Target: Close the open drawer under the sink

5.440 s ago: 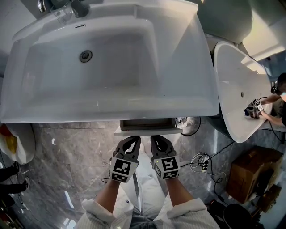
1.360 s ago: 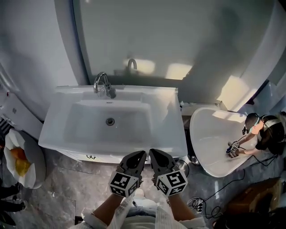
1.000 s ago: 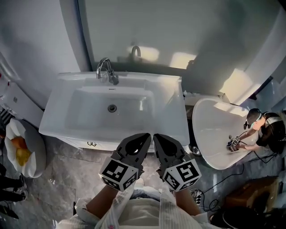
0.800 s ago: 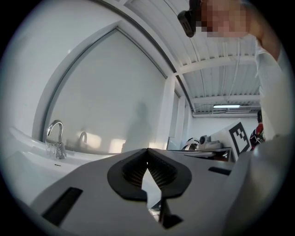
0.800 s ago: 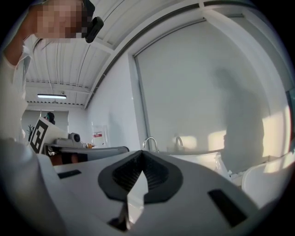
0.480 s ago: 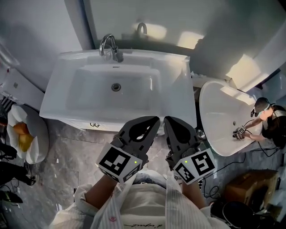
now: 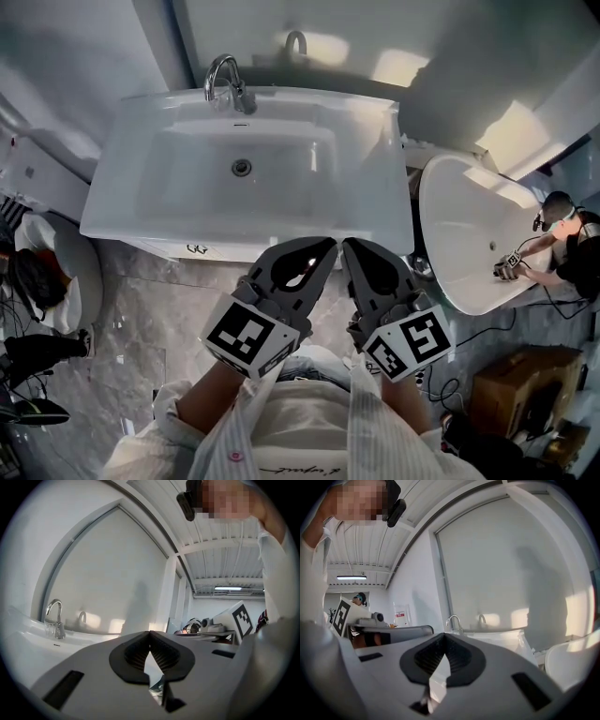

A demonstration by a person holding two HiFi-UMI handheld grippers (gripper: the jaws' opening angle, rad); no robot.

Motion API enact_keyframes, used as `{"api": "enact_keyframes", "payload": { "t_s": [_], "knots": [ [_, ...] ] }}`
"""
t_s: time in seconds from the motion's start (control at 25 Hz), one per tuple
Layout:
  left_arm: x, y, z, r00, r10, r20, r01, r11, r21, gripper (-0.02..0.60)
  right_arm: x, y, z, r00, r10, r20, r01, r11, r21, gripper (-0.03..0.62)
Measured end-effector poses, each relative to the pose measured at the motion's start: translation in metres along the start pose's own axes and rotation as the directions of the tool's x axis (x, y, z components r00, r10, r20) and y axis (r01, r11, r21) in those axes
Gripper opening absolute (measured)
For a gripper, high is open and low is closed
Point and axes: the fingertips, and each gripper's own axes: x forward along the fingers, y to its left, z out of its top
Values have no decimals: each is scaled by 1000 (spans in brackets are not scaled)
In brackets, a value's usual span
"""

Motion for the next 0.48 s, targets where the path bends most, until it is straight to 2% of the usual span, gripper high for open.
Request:
{"api": "enact_keyframes", "payload": {
  "t_s": [0.16, 0.48],
  "knots": [
    [0, -3, 2, 1000, -3, 15, 3, 1000, 2, 15, -3, 2, -1, 1000, 1, -5, -1, 1000, 0, 9],
    [-1, -11, 0, 1000, -17, -11, 17, 1000, -16, 15, -7, 4, -5, 1000, 7, -21, -7, 1000, -3, 8]
  ]
}}
